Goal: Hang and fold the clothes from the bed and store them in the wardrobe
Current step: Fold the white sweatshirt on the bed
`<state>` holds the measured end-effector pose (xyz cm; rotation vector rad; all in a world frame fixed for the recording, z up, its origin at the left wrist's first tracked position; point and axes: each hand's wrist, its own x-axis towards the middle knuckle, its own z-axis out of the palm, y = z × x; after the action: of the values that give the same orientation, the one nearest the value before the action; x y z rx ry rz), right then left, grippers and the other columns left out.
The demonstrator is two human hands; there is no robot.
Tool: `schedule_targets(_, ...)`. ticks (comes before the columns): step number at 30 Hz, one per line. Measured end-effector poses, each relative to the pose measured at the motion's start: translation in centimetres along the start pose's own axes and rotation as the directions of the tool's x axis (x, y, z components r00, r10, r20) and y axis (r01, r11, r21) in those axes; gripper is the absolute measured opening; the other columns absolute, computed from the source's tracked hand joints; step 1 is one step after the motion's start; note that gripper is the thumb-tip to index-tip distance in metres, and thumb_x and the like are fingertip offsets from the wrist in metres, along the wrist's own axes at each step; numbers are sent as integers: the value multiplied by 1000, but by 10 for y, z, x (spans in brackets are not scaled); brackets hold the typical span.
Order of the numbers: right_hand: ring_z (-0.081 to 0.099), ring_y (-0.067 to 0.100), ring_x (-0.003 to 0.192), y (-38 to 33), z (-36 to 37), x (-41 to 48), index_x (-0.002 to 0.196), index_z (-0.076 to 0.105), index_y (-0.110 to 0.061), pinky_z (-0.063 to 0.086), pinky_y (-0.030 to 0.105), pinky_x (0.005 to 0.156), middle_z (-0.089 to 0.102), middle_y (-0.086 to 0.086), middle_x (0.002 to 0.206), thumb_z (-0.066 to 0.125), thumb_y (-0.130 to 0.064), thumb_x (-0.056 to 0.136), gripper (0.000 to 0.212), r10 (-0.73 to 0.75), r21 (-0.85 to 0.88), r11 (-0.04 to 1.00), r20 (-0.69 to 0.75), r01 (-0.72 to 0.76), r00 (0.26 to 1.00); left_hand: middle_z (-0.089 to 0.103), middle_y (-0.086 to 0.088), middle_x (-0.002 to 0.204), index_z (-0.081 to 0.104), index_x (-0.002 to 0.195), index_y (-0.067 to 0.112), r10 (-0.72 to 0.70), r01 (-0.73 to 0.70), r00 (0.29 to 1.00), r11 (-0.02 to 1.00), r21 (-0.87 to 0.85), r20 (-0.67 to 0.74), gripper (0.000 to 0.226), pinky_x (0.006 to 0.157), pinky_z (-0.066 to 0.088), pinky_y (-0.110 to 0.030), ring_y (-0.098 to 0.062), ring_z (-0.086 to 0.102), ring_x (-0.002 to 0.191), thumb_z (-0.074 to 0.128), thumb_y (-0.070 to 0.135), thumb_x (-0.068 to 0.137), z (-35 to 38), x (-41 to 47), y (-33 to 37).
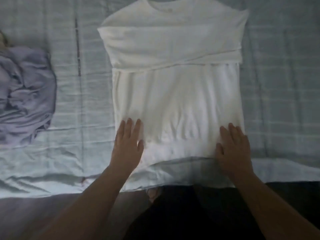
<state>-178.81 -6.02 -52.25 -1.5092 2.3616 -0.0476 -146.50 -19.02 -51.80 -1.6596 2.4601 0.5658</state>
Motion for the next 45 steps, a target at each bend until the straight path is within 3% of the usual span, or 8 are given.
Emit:
schedule_targets(6,27,25,145,4,-6,-37,148,39,-14,22,38,120,28,12,158,48,-26,96,54,242,444,879,-97,-176,965,10,-6,166,11,160,19,-223,228,974,938,-261,48,78,121,26,-40,-26,12,152,55,9,96,10,-74,-14)
schedule_targets(9,43,20,132,-2,-15,-34,148,33,-19,35,36,113,41,5,149,58,-24,96,58,546,671,617,12,-412,838,44,-5,139,27,154,21,-594,571,784,578,-584,179,74,83,46,-16,-24,52,117,59,4,90,-3,-71,-3)
schedule_targets(13,57,26,108,5,-27,-17,136,50,-6,47,35,91,59,14,127,60,-23,91,49,647,669,425,247,-610,721,64,-8,97,56,118,5,-680,723,619,294,-626,395,41,64,44,-32,-30,60,83,68,16,81,-13,-50,-3)
schedule_targets(21,57,29,100,0,-77,-18,132,48,-2,51,47,95,53,13,117,45,4,96,37,550,792,44,489,-609,677,58,-11,118,52,118,7,-465,466,719,-226,-855,516,20,71,60,-41,-31,63,105,54,4,99,-48,-64,-5)
schedule_targets(29,61,27,99,2,-123,-67,138,44,6,61,31,67,54,20,130,47,8,96,42,466,890,-199,455,-411,759,64,-23,121,55,119,-8,-405,369,777,-326,-870,482,20,82,61,-44,-34,66,106,51,-1,100,-91,-119,-18)
schedule_targets(37,63,25,92,2,-107,-153,133,48,6,60,26,58,56,21,127,56,5,94,40,519,867,-114,469,-486,715,59,-23,125,54,120,-6,-409,419,750,-314,-852,520,20,66,62,-28,-25,65,96,49,-4,100,-86,-196,-18)
schedule_targets(42,61,32,104,10,-96,-191,131,51,-3,51,26,64,58,18,127,68,-14,88,48,602,663,393,338,-637,724,60,-29,122,47,132,-2,-479,518,720,-112,-848,503,35,53,60,-30,-30,66,78,56,-1,98,-59,-233,-24)
schedule_targets(45,64,24,81,7,-102,-190,141,41,-7,48,15,44,56,15,117,67,-15,92,55,517,676,434,354,-595,779,57,-11,129,42,149,16,-497,490,753,-15,-872,432,58,64,63,-32,-26,70,89,60,1,96,-66,-234,-20)
